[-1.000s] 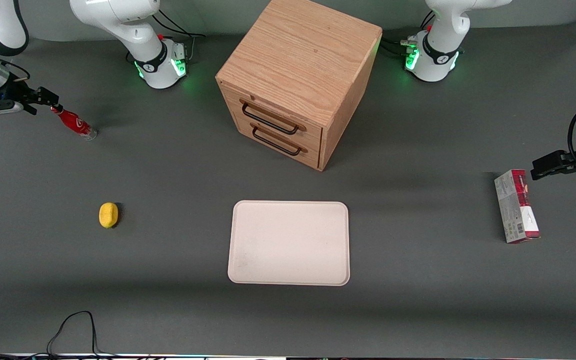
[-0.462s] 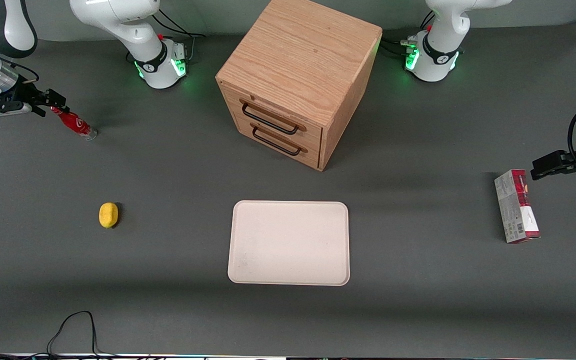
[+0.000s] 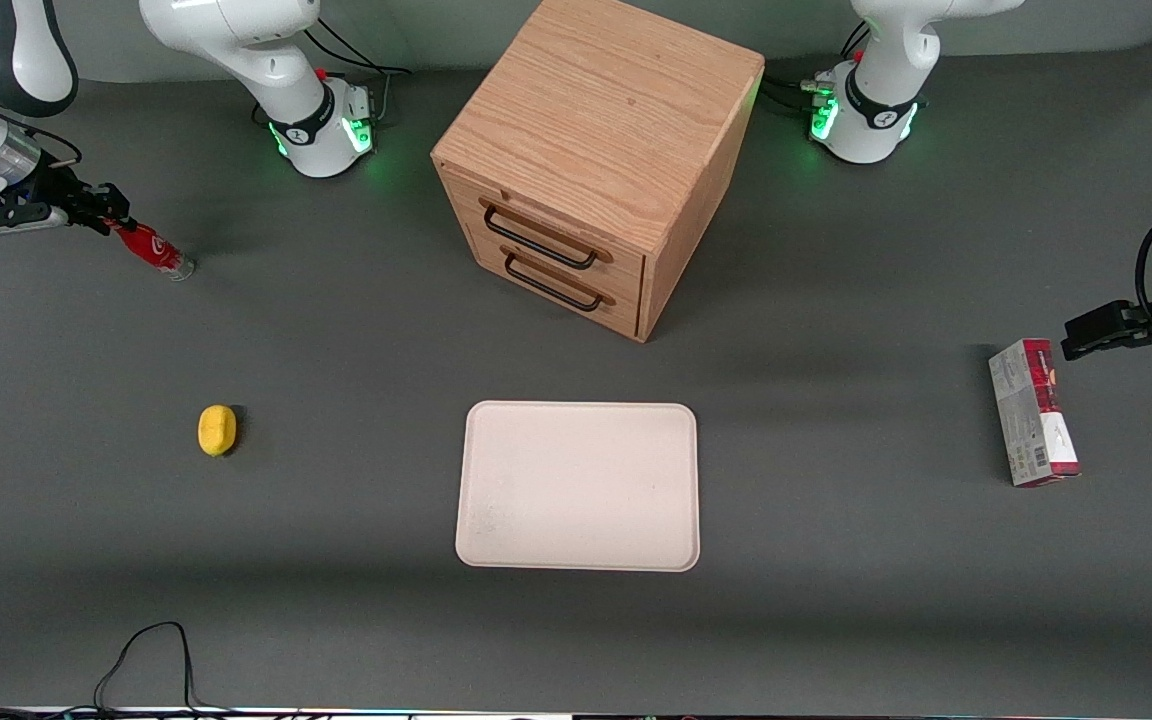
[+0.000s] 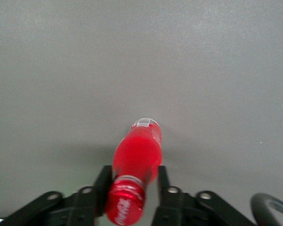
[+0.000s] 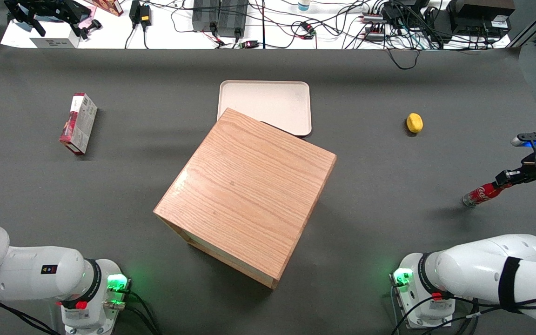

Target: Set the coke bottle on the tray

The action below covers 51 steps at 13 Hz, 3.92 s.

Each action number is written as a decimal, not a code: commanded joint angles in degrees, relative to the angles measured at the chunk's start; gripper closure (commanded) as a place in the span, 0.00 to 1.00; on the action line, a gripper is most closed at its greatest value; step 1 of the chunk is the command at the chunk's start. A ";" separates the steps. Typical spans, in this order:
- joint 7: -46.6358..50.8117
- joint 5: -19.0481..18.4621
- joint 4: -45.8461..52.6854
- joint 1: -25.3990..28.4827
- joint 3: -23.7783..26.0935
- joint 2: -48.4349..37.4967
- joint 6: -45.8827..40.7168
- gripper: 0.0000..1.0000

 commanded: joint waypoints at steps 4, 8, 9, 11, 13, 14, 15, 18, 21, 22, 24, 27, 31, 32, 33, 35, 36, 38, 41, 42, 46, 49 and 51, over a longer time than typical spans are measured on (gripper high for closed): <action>7.67 -0.82 1.26 2.20 5.02 0.49 -3.67 0.90; 8.49 10.75 11.34 2.21 20.13 5.38 -10.61 0.90; 8.31 15.05 16.77 2.21 24.09 8.72 -14.99 0.90; 7.96 22.44 30.90 2.03 31.48 16.79 -25.70 0.90; 8.57 26.85 46.02 2.03 36.06 24.89 -34.85 0.90; 8.84 28.09 53.58 2.03 38.34 28.58 -38.90 0.90; 9.27 28.88 60.18 1.86 40.28 31.83 -41.99 0.90; 12.08 32.22 78.90 1.85 45.29 41.76 -49.64 0.90; 20.85 33.64 93.95 1.77 53.62 51.96 -52.48 0.89; 23.49 33.29 98.43 1.77 56.88 55.82 -52.39 0.88; 29.03 33.20 103.38 1.77 62.77 61.64 -49.95 0.83; 34.40 32.24 103.31 2.20 70.86 67.18 -40.73 0.81; 36.17 20.74 103.05 2.47 79.13 75.44 -29.66 0.81; 36.17 20.11 102.87 2.47 79.41 77.63 -26.14 0.81; 36.08 19.93 102.87 2.56 79.41 79.57 -22.72 0.81; 36.00 18.36 102.70 2.56 79.41 82.57 -17.87 0.80; 36.08 16.95 102.44 2.73 79.50 83.62 -16.54 0.80; 36.96 16.85 100.42 2.91 79.50 84.60 -13.38 0.76; 37.75 16.85 98.04 2.91 79.50 84.60 -10.38 0.74; 37.93 16.85 97.78 2.91 79.50 84.60 -10.29 0.64; 38.19 16.68 95.75 2.73 79.41 84.25 -6.86 0.00; 38.46 17.37 95.84 2.30 79.50 81.98 -7.04 0.00; 38.46 18.34 95.32 1.68 79.32 78.03 -10.00 0.00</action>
